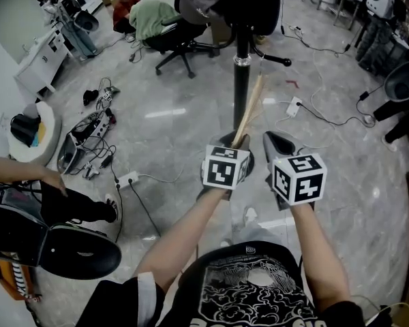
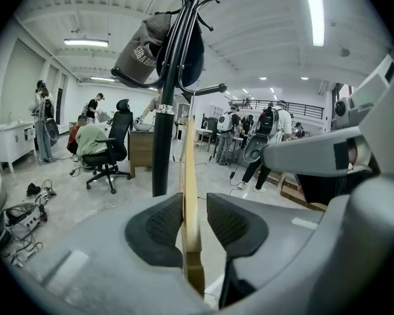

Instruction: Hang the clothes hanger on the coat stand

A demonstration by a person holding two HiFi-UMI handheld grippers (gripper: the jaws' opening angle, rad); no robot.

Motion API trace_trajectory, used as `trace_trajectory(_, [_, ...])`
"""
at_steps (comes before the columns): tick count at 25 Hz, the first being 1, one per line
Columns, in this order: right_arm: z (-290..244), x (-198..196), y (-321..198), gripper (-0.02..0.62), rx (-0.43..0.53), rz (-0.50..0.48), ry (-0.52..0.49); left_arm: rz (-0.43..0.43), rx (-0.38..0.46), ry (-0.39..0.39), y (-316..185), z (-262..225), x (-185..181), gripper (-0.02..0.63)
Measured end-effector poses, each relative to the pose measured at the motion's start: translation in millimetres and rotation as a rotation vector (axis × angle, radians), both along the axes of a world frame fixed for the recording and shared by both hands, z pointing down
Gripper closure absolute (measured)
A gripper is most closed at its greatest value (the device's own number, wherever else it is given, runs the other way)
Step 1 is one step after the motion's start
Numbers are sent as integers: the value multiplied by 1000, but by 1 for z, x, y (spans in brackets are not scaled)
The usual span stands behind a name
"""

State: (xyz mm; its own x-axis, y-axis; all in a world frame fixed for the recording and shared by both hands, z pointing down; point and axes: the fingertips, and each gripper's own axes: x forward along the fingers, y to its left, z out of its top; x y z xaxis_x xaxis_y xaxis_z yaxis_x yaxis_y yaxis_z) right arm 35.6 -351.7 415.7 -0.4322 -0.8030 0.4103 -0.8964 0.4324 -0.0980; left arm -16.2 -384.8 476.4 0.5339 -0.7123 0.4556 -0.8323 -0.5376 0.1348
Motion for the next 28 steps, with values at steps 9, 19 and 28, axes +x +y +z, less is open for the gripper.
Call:
trace_trajectory(9, [-1,0,4,595,3,4,-6,0,10,4,4,-7,-1,509])
trace_trajectory(19, [-15,-11,15,595,27,21,-14,18,79,52,20,-49,-4,509])
trace_trajectory(28, [-29,-17,38,595,51,40,-11,49,128,78,49,-80,-3,511])
